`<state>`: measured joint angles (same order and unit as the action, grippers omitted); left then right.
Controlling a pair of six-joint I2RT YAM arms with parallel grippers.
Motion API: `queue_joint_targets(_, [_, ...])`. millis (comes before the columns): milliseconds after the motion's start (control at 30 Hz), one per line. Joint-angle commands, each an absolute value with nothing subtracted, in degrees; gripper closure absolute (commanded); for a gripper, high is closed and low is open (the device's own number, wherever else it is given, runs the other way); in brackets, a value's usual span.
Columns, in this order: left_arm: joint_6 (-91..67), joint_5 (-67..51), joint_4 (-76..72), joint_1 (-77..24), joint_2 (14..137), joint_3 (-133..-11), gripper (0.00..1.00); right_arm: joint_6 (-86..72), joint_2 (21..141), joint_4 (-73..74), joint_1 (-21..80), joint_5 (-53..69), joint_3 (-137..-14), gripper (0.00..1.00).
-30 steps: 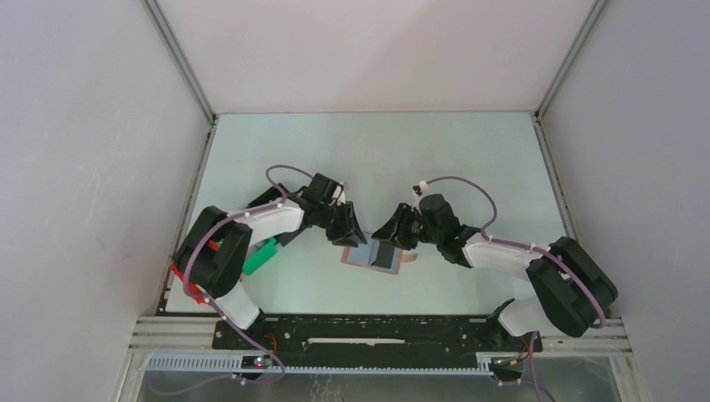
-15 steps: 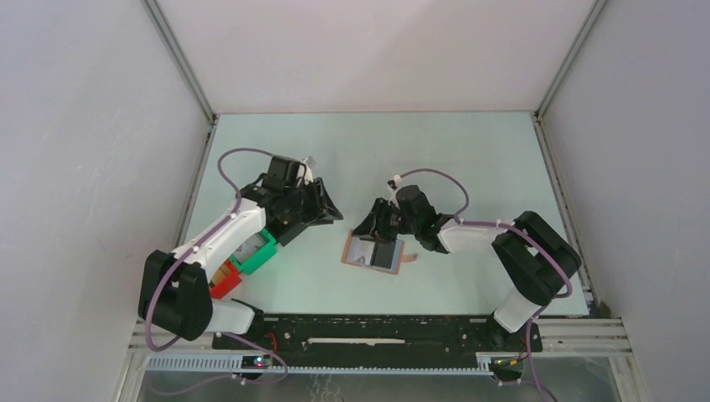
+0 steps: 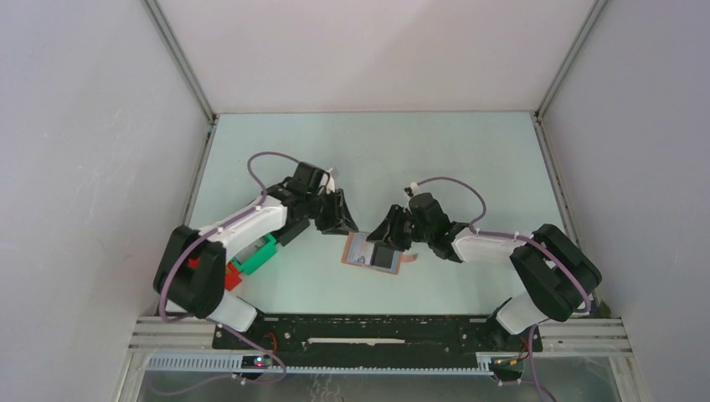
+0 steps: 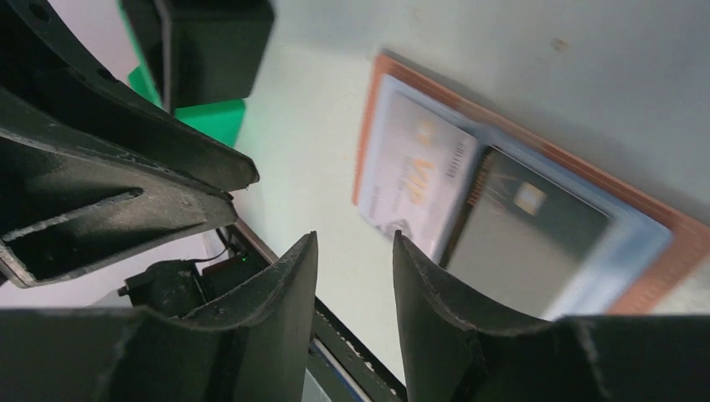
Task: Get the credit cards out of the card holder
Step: Remove the credit card from the card holder.
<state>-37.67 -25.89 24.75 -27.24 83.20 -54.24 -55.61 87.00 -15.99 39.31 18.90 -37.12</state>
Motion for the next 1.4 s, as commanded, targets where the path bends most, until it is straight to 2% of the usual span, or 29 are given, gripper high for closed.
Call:
queue_joint_targets(0, [-39.19, -27.09, 19.43, -28.83, 88.46, -53.19, 0.60, -59.96, 87.23, -15.08, 39.01, 17.27, -35.69, 0.54])
queue_joint_targets(333, [-40.10, -27.35, 14.46, -28.83, 98.83, -50.77, 0.62, -63.81, 92.44, -17.72, 38.24, 18.87, -35.68, 0.54])
queue_joint_targets(700, [-39.72, -24.59, 14.73, -28.83, 103.18, -48.77, 0.63, -67.33, 95.78, -14.84, 38.12, 15.65, -35.68, 0.56])
queue_joint_targets(933, [-39.64, -25.14, 14.08, -28.83, 103.58, -48.52, 0.63, -70.17, 97.74, -22.95, 38.50, 18.06, -34.58, 0.73])
queue_joint_targets(1167, [-39.83, -24.77, 14.15, -28.83, 103.76, -48.06, 0.64, -69.93, 94.82, -23.72, 37.78, 16.71, -31.94, 0.99])
queue_joint_targets(1367, [-41.30, -25.15, 12.83, -28.74, 102.10, -47.46, 0.64, -69.50, 92.68, -27.38, 35.67, 18.75, -27.15, 1.00])
